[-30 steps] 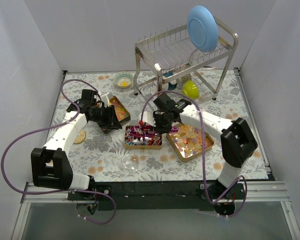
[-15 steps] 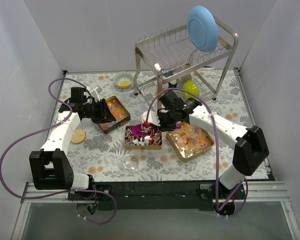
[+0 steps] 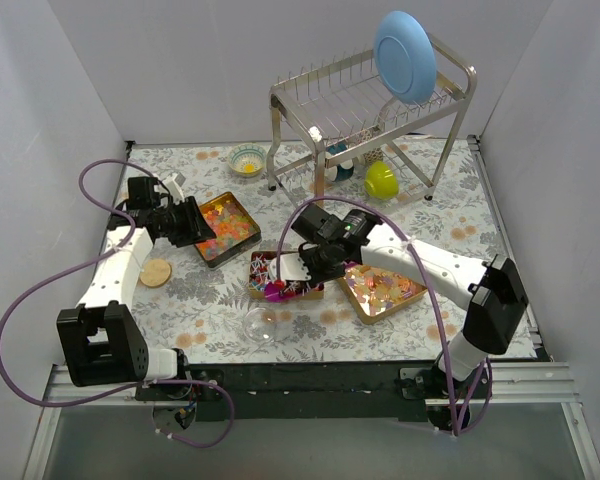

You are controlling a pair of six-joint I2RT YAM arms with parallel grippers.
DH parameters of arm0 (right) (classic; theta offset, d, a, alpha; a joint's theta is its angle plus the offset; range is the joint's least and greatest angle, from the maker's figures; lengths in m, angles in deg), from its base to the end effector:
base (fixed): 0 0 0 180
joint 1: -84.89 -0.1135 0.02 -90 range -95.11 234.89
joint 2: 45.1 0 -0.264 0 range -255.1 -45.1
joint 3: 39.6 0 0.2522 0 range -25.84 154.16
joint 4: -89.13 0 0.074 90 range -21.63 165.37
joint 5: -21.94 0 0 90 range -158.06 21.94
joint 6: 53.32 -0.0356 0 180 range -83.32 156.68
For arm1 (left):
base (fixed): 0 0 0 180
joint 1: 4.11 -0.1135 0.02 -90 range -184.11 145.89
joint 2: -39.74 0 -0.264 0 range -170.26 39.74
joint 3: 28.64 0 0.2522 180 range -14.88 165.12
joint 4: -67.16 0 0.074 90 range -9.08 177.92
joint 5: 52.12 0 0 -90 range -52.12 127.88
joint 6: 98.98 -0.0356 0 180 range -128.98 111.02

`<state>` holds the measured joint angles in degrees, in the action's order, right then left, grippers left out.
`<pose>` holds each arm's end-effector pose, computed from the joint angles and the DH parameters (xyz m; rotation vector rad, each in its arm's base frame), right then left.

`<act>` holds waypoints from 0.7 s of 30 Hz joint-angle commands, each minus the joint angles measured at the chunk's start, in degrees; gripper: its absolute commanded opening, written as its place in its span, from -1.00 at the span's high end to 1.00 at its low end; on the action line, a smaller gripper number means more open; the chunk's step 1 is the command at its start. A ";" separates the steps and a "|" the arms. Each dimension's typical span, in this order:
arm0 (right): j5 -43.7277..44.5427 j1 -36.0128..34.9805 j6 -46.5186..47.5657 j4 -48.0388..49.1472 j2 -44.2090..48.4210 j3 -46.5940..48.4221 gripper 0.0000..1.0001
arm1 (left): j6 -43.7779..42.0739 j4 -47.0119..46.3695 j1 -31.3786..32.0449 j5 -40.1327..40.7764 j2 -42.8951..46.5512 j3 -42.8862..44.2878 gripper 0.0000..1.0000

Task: Pack the candies
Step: Place the fake candies in the packing bottle.

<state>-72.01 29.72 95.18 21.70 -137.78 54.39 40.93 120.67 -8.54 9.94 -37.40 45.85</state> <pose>0.1858 0.2713 0.2828 -2.2895 1.4725 0.0771 0.2724 0.0044 0.2716 -1.0263 2.4364 -0.9148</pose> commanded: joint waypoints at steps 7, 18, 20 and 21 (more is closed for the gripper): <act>9.48 -6.69 1.88 -8.73 -7.24 9.77 0.97 | 4.14 -3.27 -3.57 -0.88 3.32 -2.02 0.27; 15.46 -10.91 6.18 -10.75 -9.36 12.94 0.97 | 5.81 -4.77 -5.24 -2.29 4.11 -3.25 0.27; 16.94 -11.53 6.36 -11.45 -9.79 13.64 0.97 | 5.90 -5.11 -5.50 -2.38 4.11 -3.42 0.26; 17.21 -12.14 6.45 -12.24 -9.97 13.82 0.97 | 6.34 -5.20 -5.51 -2.47 4.11 -3.42 0.26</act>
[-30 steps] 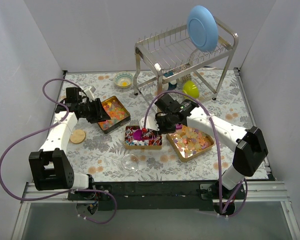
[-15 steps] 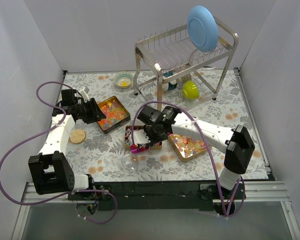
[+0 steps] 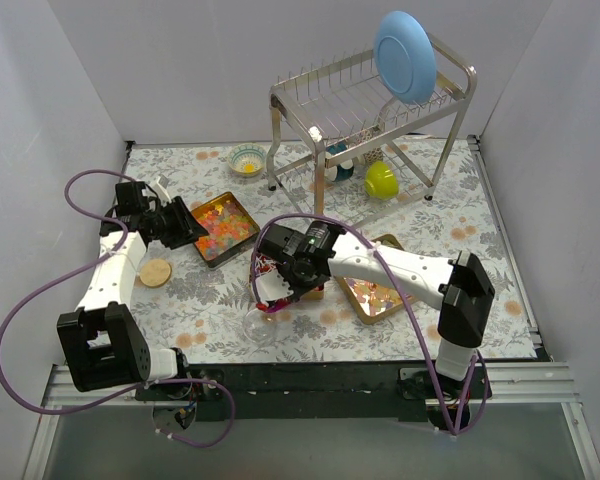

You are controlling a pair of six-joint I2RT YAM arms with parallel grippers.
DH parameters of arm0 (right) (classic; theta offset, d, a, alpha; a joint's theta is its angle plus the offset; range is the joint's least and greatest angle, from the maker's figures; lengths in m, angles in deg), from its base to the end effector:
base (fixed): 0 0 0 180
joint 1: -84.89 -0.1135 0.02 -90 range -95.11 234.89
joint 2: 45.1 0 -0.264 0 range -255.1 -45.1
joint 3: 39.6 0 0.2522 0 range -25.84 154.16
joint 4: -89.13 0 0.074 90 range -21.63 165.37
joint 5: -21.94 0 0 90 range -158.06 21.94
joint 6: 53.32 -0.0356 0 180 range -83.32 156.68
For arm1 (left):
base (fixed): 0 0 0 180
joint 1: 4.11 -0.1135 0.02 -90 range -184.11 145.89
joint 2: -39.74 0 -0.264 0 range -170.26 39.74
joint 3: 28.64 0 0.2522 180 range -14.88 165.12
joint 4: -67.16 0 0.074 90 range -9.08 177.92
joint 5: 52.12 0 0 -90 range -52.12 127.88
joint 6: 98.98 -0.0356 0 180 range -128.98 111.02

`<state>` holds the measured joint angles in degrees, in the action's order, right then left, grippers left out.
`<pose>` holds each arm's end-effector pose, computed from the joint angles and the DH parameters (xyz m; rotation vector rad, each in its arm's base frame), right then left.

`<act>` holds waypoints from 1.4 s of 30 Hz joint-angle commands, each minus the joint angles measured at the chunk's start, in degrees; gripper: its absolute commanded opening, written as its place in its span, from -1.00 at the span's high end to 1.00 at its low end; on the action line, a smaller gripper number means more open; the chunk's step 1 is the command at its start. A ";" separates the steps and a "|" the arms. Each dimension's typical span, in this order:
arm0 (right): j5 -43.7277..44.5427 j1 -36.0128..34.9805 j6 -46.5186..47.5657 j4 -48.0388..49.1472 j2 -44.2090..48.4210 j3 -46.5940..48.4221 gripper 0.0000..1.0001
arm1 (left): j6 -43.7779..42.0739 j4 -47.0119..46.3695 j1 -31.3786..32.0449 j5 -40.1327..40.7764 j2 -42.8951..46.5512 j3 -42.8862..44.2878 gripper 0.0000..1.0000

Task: Pack the candies
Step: Place the fake candies in the packing bottle.

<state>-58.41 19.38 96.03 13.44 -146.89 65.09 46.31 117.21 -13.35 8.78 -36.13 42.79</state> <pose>0.1539 0.3234 0.2805 -2.4878 1.3396 -0.2152 0.2673 0.0260 0.2644 -1.2088 2.3207 -0.9495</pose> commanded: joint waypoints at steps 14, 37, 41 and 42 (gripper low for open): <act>10.56 -5.41 6.57 -9.34 -4.19 7.67 0.97 | 2.02 -2.37 -1.23 -1.75 1.70 0.51 0.20; 17.51 -9.45 4.46 -13.04 -5.43 8.73 0.97 | 2.98 -2.89 -1.31 -3.50 3.81 -0.01 0.15; 18.30 -9.98 4.02 -13.04 -4.99 8.38 0.97 | 3.07 -2.90 -1.23 -3.94 4.07 -0.19 0.15; 18.47 -10.07 3.93 -12.95 -4.90 8.38 0.97 | 3.25 -2.98 -1.31 -4.12 4.07 -0.36 0.14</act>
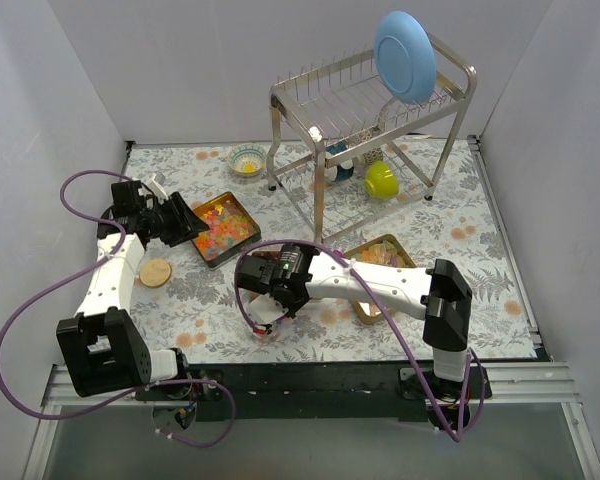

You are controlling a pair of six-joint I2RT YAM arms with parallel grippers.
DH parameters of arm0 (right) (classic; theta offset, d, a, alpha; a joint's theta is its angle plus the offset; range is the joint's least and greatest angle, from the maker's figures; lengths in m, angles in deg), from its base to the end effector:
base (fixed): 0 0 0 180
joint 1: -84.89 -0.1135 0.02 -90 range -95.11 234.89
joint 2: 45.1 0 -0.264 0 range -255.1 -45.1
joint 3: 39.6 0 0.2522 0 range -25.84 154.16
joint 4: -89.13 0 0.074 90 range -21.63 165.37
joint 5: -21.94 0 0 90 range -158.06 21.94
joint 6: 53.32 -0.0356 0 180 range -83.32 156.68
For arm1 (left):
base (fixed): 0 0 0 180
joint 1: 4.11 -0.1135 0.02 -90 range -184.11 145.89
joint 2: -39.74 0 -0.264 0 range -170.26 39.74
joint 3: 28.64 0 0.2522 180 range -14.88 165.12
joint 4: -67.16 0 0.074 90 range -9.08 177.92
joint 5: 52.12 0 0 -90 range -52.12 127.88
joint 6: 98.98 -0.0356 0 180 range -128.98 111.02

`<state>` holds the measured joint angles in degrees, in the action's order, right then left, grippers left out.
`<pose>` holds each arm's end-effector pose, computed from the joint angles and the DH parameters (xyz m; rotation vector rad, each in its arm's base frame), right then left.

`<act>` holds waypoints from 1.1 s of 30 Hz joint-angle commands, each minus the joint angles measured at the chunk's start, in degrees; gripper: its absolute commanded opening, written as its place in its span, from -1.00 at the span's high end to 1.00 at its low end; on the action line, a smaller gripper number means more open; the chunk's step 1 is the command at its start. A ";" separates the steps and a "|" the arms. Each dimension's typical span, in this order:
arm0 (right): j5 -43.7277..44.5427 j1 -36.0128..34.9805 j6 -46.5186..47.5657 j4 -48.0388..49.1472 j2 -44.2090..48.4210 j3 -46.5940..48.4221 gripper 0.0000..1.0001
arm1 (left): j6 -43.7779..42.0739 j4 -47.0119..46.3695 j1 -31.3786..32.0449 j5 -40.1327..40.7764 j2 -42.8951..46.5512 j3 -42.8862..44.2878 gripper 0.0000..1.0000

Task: Pack the candies
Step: Place the fake candies in the packing bottle.

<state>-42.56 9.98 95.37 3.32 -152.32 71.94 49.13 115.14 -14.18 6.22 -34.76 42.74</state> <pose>0.1099 0.3488 0.2797 -2.6196 1.1753 -0.6130 0.2659 0.0282 0.2730 -1.2190 2.2571 -1.0280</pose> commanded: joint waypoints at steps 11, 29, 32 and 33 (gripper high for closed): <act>3.16 -0.93 4.32 -1.78 1.75 2.95 0.97 | -0.09 -1.17 -0.39 -2.35 2.26 -1.38 0.14; -10.28 13.11 -9.56 1.83 8.78 4.97 0.97 | -34.55 6.91 8.48 4.85 -18.30 12.16 0.26; -11.86 15.84 -11.23 2.18 9.66 4.44 0.97 | -35.78 6.74 9.27 7.22 -19.89 12.07 0.27; -12.31 16.37 -11.50 2.53 10.10 4.18 0.97 | -35.87 6.74 11.36 7.31 -20.33 12.07 0.28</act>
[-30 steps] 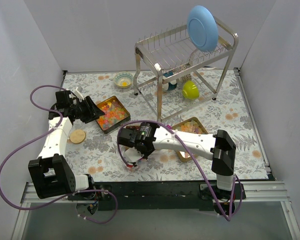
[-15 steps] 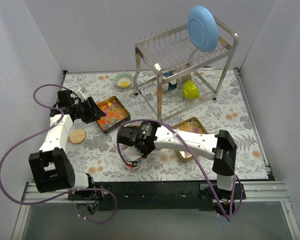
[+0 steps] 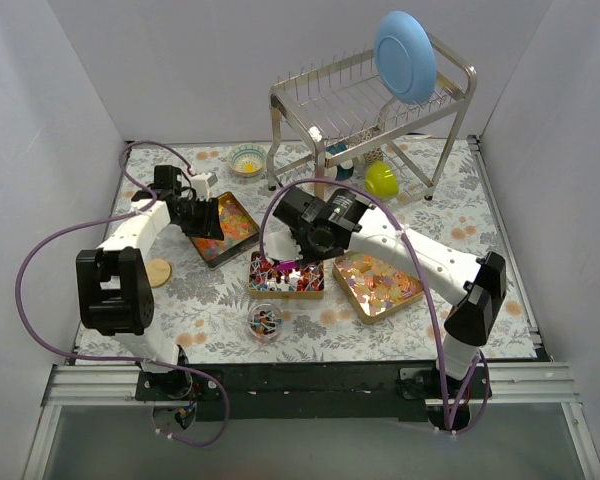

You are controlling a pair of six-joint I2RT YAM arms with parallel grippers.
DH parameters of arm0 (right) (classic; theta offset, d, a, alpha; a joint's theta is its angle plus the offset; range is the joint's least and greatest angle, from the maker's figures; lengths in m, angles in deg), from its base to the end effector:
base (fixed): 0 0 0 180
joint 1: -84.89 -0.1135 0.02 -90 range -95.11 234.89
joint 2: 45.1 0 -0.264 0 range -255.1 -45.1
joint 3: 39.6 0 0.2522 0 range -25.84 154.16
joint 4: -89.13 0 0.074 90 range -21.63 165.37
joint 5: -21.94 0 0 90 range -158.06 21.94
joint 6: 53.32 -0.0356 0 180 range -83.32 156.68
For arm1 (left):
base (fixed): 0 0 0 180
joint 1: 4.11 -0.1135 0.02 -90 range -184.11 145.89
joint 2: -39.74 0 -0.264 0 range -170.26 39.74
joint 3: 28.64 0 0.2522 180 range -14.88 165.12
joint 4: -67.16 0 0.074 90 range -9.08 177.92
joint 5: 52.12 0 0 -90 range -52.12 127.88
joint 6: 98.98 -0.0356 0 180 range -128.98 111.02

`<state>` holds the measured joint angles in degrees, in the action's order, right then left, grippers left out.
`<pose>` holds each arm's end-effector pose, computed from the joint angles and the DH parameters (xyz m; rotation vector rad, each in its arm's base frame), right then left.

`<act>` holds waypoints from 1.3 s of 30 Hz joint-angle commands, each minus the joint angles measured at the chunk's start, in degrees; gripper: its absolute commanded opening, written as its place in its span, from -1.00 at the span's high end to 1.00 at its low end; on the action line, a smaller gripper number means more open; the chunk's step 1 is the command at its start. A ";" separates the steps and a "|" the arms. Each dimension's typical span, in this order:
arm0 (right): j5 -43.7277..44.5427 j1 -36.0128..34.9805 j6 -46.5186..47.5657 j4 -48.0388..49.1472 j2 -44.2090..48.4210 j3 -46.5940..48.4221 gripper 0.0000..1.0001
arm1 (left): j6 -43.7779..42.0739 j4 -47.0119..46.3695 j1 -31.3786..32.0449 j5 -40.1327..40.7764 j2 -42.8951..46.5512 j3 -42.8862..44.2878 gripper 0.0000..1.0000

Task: Pack the candies
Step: Place the fake candies in the packing bottle, then adjust the storage box at the center of the board.

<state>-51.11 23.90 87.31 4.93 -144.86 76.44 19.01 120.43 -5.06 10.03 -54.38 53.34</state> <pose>0.1776 0.2988 0.3442 -2.1984 1.5887 -0.3546 0.3296 -0.0112 0.2279 -0.5395 2.6809 -0.7974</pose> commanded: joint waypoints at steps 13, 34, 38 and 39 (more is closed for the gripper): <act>-6.49 7.81 -4.05 1.88 2.12 1.16 0.97 | -5.05 -0.04 7.98 7.90 -0.62 -3.62 0.49; -5.61 8.43 -4.49 1.79 2.21 0.20 0.97 | -29.38 4.34 7.81 11.34 19.23 -22.60 1.00; -5.26 8.43 -4.75 1.70 1.42 0.90 0.97 | -34.49 7.07 7.81 9.14 22.49 -25.07 1.00; -5.17 8.35 -4.84 1.62 1.42 0.99 0.97 | -36.49 7.77 7.81 8.44 22.76 -25.68 1.00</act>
<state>-56.62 32.27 83.33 6.31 -144.51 75.72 -8.66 124.40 2.83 21.37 -35.21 29.32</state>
